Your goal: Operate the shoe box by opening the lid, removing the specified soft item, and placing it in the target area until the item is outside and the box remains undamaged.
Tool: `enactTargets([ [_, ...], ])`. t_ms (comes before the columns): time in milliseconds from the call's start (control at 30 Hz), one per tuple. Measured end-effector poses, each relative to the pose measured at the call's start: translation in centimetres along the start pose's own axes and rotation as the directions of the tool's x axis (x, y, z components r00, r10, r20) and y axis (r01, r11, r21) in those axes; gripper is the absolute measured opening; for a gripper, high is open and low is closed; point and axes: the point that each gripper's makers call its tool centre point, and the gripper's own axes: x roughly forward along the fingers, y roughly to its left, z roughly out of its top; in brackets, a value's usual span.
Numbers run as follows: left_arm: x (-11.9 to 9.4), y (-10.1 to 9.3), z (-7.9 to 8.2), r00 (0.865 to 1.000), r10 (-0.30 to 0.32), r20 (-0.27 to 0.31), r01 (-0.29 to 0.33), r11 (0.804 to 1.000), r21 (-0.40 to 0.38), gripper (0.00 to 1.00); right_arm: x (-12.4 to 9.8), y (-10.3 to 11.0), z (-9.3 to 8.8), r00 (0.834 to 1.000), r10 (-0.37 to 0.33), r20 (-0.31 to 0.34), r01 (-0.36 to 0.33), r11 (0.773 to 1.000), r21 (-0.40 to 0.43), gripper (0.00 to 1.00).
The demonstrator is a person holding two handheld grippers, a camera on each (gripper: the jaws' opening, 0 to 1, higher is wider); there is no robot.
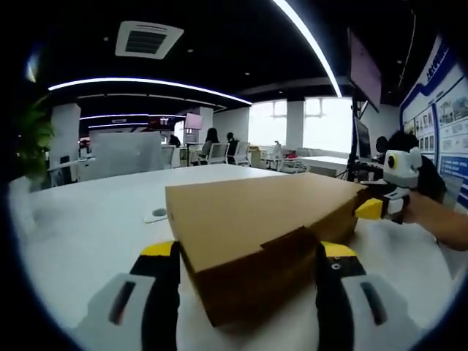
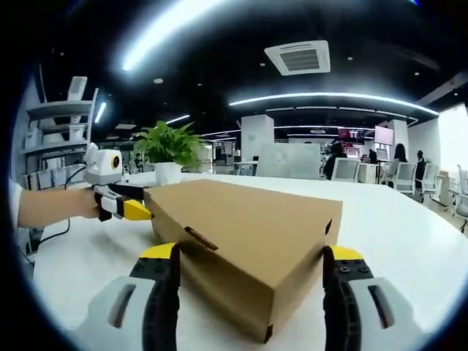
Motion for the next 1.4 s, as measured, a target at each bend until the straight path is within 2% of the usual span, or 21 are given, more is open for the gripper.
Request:
enactTargets([
  [200,0.1,0.3,0.0,1.0,0.001,-0.029,0.0,1.0,0.018,0.78,0.9,-0.7,0.1,1.0,0.017,0.01,-0.017,1.0,-0.012,0.9],
  [233,0.2,0.3,0.0,1.0,-0.004,-0.031,0.004,1.0,0.018,0.79,1.1,-0.5,-0.1,1.0,0.023,-0.006,-0.023,1.0,-0.011,0.92],
  [267,0.2,0.2,-0.1,1.0,-0.015,-0.023,0.016,0.999,0.028,0.79,1.3,-0.4,-0.6,0.998,0.03,-0.053,-0.031,0.999,-0.027,0.94],
  [300,0.2,0.3,-0.1,1.0,-0.022,-0.019,0.023,1.0,0.022,0.8,2.0,-0.7,-0.3,0.998,0.031,-0.052,-0.033,0.998,-0.052,0.97],
  [367,0.2,0.1,-0.1,1.0,-0.024,-0.018,0.024,0.999,0.022,0.79,1.9,-0.1,-0.4,0.997,0.04,-0.06,-0.042,0.998,-0.043,0.99],
  [633,-0.2,-0.6,-0.3,1.0,-0.007,0.01,0.006,1.0,0.013,0.78,1.8,-0.2,-0.5,0.997,0.044,-0.062,-0.046,0.998,-0.043,0.95],
  [900,-0.9,-1.0,-0.3,1.0,0.024,0.0,-0.024,1.0,-0.001,0.77,1.1,0.1,-0.6,0.997,0.055,-0.053,-0.056,0.998,-0.033,0.9],
  [1400,-2.7,-1.6,-0.7,0.997,0.076,0.017,-0.076,0.997,-0.015,0.75,0.0,1.3,-0.7,0.995,0.078,-0.054,-0.08,0.996,-0.034,0.86],
])
